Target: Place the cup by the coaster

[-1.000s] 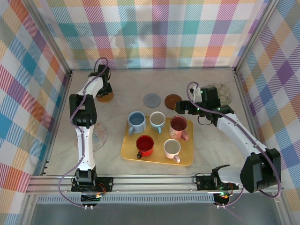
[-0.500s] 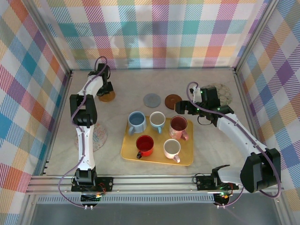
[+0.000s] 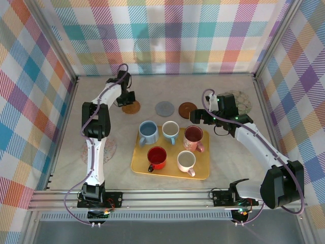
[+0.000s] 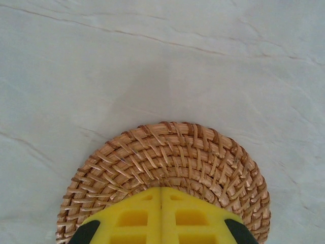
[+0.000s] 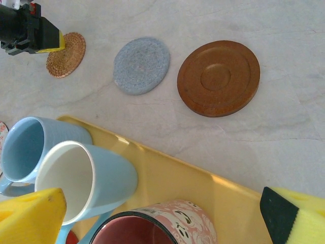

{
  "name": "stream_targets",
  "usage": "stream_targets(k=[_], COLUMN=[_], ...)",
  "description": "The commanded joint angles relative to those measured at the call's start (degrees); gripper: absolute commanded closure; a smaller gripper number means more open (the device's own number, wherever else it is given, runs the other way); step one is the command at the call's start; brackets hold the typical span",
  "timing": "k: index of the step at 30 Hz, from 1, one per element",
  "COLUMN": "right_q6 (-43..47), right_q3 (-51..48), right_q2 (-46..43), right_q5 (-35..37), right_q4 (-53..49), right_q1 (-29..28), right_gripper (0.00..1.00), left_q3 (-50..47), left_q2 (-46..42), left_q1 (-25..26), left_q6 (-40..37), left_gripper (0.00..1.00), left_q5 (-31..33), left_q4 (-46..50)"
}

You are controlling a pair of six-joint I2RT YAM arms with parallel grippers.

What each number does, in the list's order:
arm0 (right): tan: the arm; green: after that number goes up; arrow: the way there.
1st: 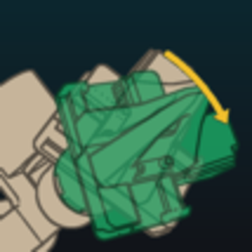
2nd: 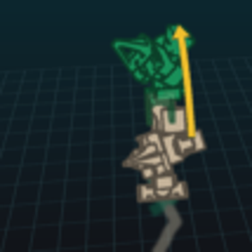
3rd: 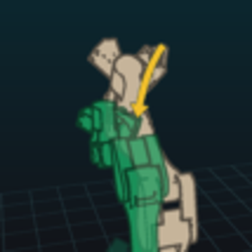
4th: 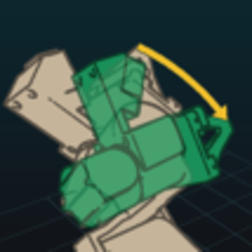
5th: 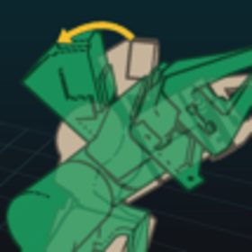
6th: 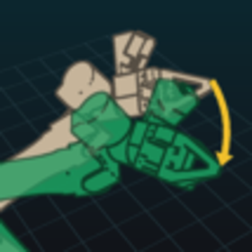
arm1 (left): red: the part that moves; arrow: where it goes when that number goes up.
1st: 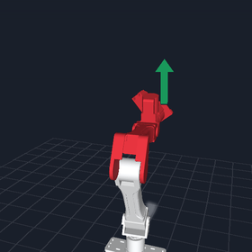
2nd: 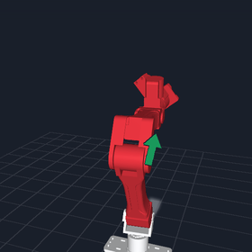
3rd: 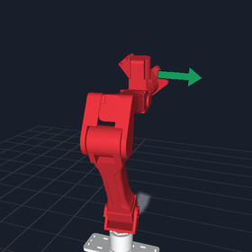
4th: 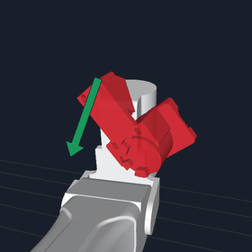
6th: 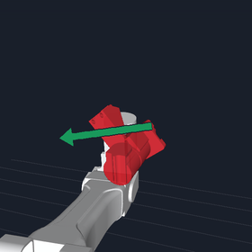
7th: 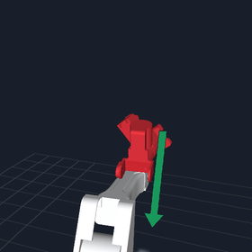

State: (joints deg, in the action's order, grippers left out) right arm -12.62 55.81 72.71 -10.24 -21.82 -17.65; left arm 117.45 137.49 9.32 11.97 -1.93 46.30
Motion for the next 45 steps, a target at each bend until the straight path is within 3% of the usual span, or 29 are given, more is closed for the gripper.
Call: stream_targets(k=[1, 28, 45], right_q6=[1.2, 2.8, 2.9], right_q3=[-1.0, -2.0, -1.8], right_q2=[0.4, 1.5, 1.2], right_q5=[0.6, 1.7, 1.4], right_q4=[1.8, 2.9, 2.7], right_q1=[-0.5, -0.4, -0.4], right_gripper=[0.01, 0.01, 0.01], left_q3=[-1.5, 5.7, 5.9], left_q2=[0.7, 4.8, 0.0], left_q1=[2.0, 5.5, 5.5], left_q6=[-1.0, -2.4, -1.1], left_gripper=[1.00, 0.98, 0.88], left_q5=[-4.5, -5.6, -4.8], left_q4=[4.8, 8.4, 6.3])
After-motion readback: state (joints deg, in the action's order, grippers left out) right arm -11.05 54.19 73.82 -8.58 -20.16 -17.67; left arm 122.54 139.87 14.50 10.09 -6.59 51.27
